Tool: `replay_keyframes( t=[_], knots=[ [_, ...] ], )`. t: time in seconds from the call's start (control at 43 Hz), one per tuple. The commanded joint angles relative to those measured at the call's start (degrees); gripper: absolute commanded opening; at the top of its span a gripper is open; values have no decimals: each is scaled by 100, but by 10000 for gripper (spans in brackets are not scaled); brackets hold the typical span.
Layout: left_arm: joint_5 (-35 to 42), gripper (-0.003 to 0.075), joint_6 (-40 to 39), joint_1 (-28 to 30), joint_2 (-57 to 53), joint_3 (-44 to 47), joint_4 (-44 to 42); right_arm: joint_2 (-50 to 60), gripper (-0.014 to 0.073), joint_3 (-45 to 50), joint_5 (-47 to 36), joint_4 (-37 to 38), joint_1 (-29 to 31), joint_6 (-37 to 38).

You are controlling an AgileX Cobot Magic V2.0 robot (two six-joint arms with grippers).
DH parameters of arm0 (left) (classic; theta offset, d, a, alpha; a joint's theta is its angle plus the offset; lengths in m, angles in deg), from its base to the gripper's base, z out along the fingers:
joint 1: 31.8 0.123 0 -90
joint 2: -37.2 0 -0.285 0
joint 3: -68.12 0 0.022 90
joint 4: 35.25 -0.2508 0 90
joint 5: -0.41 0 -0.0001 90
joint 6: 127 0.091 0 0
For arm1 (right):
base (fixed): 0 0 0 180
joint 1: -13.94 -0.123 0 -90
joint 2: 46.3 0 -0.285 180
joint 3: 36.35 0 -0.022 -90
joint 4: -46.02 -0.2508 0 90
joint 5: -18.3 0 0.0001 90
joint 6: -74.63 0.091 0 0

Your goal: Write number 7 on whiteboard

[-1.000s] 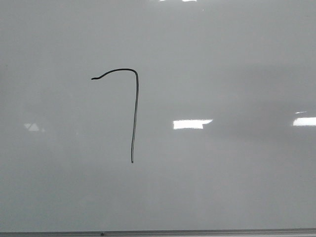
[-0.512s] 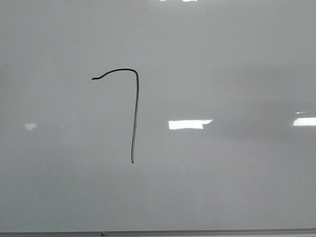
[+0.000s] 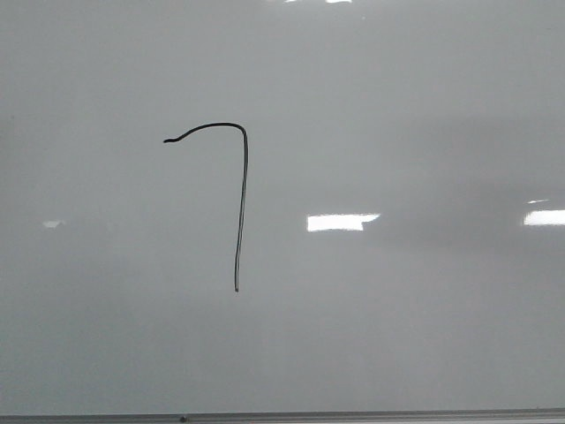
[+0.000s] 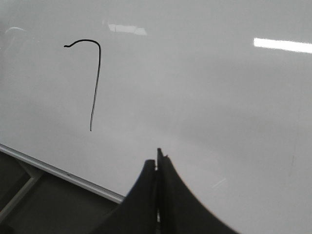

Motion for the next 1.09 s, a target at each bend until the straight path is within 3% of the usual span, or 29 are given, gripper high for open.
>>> replay_keyframes(
  t=[0.0,0.721,0.93,1.07],
  knots=[
    [529,-20,-69,0,-85,20,-5,-9,-69,-149,-379,-140,43,-20],
    [529,-20,-69,0,-85,20,-5,-9,-69,-142,-570,-28,43,-25],
    [529,-20,-69,0,-85,20,-5,461,-69,432,-1537,402,206,148],
    [529,-20,-69,0,-85,20,-5,1142,-69,1211,-2287,1092,616,1037]
  ],
)
